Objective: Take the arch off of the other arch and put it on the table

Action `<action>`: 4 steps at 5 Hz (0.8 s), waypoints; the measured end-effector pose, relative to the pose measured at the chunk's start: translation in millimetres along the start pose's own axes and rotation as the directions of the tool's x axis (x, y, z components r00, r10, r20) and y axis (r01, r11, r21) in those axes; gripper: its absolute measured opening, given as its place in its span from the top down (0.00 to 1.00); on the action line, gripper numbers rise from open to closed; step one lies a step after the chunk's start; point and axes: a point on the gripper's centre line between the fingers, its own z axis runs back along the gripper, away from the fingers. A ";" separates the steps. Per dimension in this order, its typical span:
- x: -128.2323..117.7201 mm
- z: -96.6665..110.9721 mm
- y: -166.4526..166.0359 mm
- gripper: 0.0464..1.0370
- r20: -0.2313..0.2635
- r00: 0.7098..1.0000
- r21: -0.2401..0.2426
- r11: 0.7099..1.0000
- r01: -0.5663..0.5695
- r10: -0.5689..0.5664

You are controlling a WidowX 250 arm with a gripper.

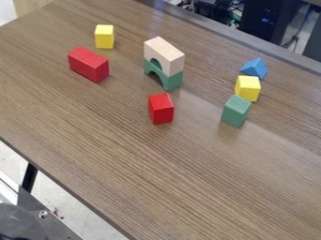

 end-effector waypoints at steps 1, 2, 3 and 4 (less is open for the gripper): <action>0.3 -13.6 -0.3 0.04 -0.031 1.000 0.031 1.000 0.001 0.000; 1.2 -24.1 -5.1 0.04 -0.036 0.999 0.046 0.999 0.002 -0.001; -2.6 -35.8 -16.2 0.04 -0.036 0.999 0.063 0.998 0.024 -0.022; -5.3 -50.4 -22.8 0.04 -0.033 0.999 0.084 0.996 0.027 -0.024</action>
